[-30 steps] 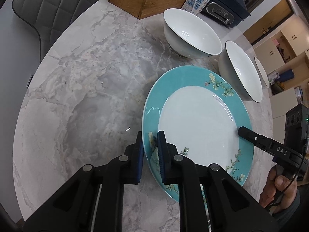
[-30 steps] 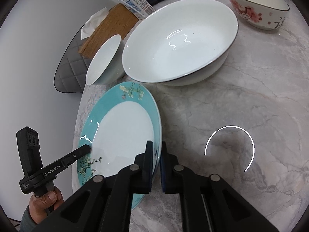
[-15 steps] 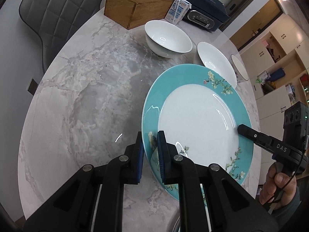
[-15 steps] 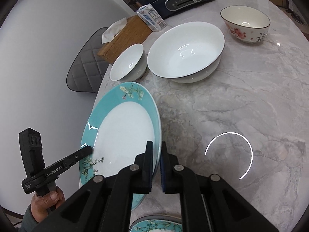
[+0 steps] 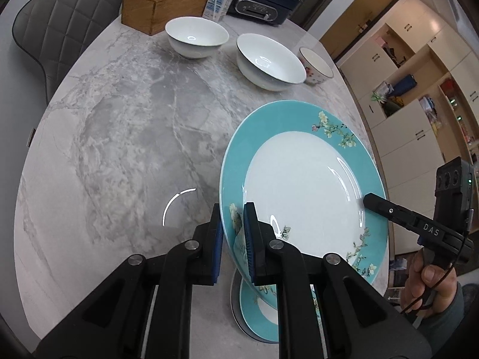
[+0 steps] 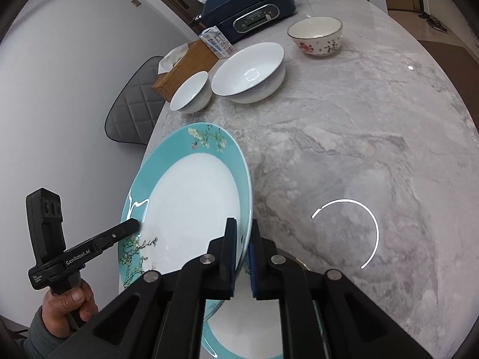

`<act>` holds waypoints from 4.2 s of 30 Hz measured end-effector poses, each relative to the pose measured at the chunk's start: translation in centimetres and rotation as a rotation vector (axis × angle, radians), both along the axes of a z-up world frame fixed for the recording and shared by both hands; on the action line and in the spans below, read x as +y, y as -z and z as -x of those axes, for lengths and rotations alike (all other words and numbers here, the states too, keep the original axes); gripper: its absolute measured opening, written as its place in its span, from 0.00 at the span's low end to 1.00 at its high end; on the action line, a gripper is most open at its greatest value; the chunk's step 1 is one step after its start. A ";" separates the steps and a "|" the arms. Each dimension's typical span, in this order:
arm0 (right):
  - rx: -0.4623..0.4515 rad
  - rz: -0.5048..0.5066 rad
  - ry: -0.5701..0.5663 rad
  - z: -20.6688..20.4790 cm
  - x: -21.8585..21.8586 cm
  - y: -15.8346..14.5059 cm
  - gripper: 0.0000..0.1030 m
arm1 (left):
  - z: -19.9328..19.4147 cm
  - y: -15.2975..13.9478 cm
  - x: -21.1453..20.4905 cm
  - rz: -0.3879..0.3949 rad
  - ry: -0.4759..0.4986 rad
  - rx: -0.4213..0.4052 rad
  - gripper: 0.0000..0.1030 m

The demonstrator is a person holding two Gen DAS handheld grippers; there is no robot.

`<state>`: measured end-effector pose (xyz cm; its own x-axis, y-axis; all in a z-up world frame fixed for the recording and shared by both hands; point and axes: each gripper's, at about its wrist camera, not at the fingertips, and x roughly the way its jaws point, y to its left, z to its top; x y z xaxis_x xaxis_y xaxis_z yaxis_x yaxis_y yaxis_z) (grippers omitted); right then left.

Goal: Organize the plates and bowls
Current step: 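Close the left tool on the large teal-rimmed plate and carry it to the stack, then lower the large teal-rimmed plate onto the stack and open the left tool, then move the left tool to the large white bowl rim and close on it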

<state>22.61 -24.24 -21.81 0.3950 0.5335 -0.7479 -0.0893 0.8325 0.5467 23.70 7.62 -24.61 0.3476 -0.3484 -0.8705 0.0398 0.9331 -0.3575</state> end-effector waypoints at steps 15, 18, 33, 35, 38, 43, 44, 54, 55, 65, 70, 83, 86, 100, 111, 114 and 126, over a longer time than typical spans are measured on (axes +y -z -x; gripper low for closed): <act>0.077 0.025 0.089 9.2 -3.0 5.2 0.09 | 7.1 4.7 -3.4 -0.026 0.108 0.069 0.11; 0.083 0.026 0.096 9.8 -3.2 5.9 0.09 | 7.2 4.9 -3.6 -0.040 0.124 0.062 0.11; 0.072 0.092 0.090 10.6 -3.0 7.3 0.10 | 7.3 7.2 -4.7 -0.058 0.148 0.089 0.11; 0.062 0.121 0.071 10.6 -2.6 7.3 0.10 | 7.3 7.6 -4.7 -0.064 0.146 0.098 0.11; 0.050 0.153 0.054 10.7 -2.2 7.1 0.11 | 7.3 7.8 -4.6 -0.062 0.139 0.098 0.11; 0.030 0.211 0.031 10.9 -1.6 6.9 0.13 | 7.1 7.8 -4.6 -0.069 0.142 0.103 0.11; 0.024 0.235 0.022 10.9 -1.3 6.8 0.14 | 7.2 7.8 -4.6 -0.070 0.140 0.104 0.11; 0.007 0.430 -0.016 11.1 0.7 6.7 0.21 | 7.4 7.6 -5.1 -0.076 0.140 0.100 0.12; 0.007 0.429 -0.016 11.1 0.6 6.7 0.23 | 7.4 7.6 -5.0 -0.075 0.139 0.100 0.12; -0.035 0.376 0.064 11.8 -1.8 4.8 0.84 | 8.3 5.8 -3.6 -0.068 0.073 0.048 0.76; -0.050 0.333 0.131 12.1 -4.7 3.7 1.00 | 8.2 4.9 -1.7 -0.037 0.027 0.075 1.00; -0.035 0.136 0.196 7.3 -7.7 1.3 1.00 | 1.6 -0.8 0.0 0.021 -0.054 -0.049 1.00; -0.031 0.122 0.188 4.4 -8.0 0.4 1.00 | -1.5 -1.6 -0.3 -0.026 -0.054 -0.062 1.00; -0.101 0.163 0.076 -13.4 -6.7 -2.5 0.99 | -18.7 -0.3 -4.8 -0.118 -0.061 -0.037 1.00; -0.001 0.117 0.021 -24.1 -4.1 1.8 0.75 | -27.8 4.3 -7.7 -0.090 -0.122 0.041 1.00; 0.019 0.109 0.004 -25.6 -3.3 3.0 0.68 | -28.6 5.6 -8.1 -0.091 -0.130 0.052 0.99; 0.093 0.129 -0.013 -29.6 -0.9 6.3 0.57 | -32.2 9.6 -9.3 -0.083 -0.133 0.106 0.31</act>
<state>52.25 -25.11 -28.11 0.3147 0.4349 -0.8437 -0.0541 0.8956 0.4415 55.94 -1.68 -34.19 0.2905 -0.2310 -0.9286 -0.1194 0.9541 -0.2747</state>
